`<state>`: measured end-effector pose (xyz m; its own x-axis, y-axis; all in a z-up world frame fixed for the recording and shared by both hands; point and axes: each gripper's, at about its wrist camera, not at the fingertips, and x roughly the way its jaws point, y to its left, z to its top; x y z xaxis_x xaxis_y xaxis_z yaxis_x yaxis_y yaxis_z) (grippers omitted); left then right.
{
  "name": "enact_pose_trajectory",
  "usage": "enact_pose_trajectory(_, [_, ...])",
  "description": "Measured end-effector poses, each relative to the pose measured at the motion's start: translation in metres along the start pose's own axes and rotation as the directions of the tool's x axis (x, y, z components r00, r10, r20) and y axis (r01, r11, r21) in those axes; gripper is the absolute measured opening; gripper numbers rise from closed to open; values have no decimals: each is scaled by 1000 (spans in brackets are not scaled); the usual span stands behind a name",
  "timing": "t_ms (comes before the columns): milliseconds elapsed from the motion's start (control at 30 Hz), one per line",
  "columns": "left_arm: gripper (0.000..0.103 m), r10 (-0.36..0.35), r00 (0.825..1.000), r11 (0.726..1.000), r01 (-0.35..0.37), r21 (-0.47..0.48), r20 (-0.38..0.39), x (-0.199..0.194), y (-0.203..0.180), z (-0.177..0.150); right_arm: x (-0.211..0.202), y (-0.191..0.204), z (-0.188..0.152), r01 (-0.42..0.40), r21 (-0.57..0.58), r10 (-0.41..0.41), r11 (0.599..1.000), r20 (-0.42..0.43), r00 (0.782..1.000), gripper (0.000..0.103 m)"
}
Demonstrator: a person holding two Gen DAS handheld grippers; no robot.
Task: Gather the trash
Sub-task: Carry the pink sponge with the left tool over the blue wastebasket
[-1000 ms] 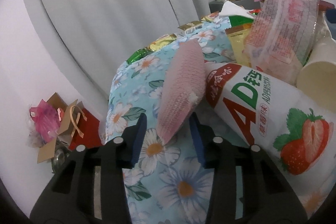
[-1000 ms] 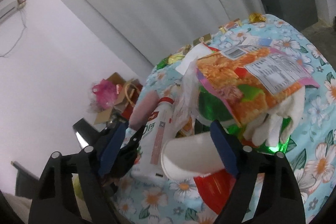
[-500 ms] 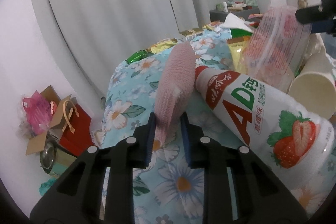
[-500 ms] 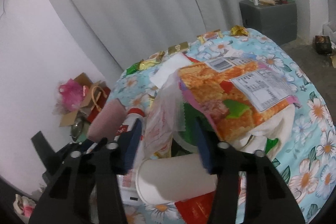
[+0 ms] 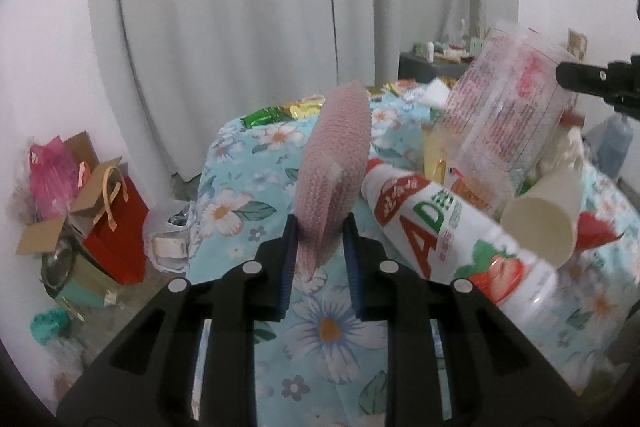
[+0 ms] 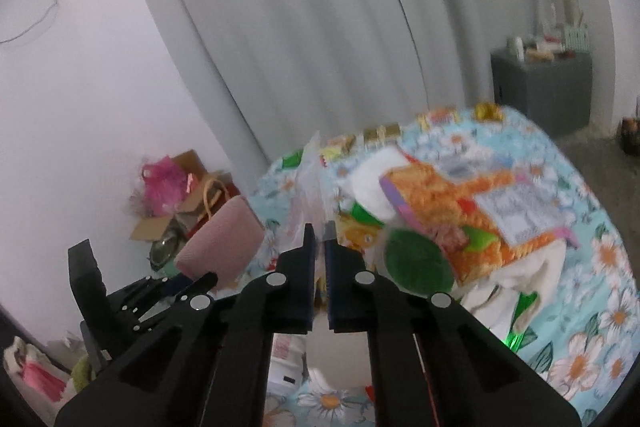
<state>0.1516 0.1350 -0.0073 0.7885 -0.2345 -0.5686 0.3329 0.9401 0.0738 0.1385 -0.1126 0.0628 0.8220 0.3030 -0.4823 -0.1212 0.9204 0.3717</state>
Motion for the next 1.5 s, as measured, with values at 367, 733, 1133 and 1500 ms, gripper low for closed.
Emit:
enact_pose_trajectory(367, [20, -25, 998, 997, 29, -68, 52, -52, -4, 32, -67, 0, 5, -47, -2, 47, 999, 143, 989, 5])
enact_pose_trajectory(733, [20, -378, 922, 925, 379, 9, 85, -93, -122, 92, -218, -95, -12, 186, 161, -234, 969, 364, 902, 5])
enact_pose_trajectory(1133, [20, -719, 585, 613, 788, 55, -374, 11, -434, 124, -329, -276, -82, 593, 509, -747, 624, 162, 645, 5])
enact_pose_trajectory(1500, [20, -535, 504, 655, 755, 44, -678, 136, -627, 49, -282, -445, -128, 646, 635, -766, 423, -129, 629, 5])
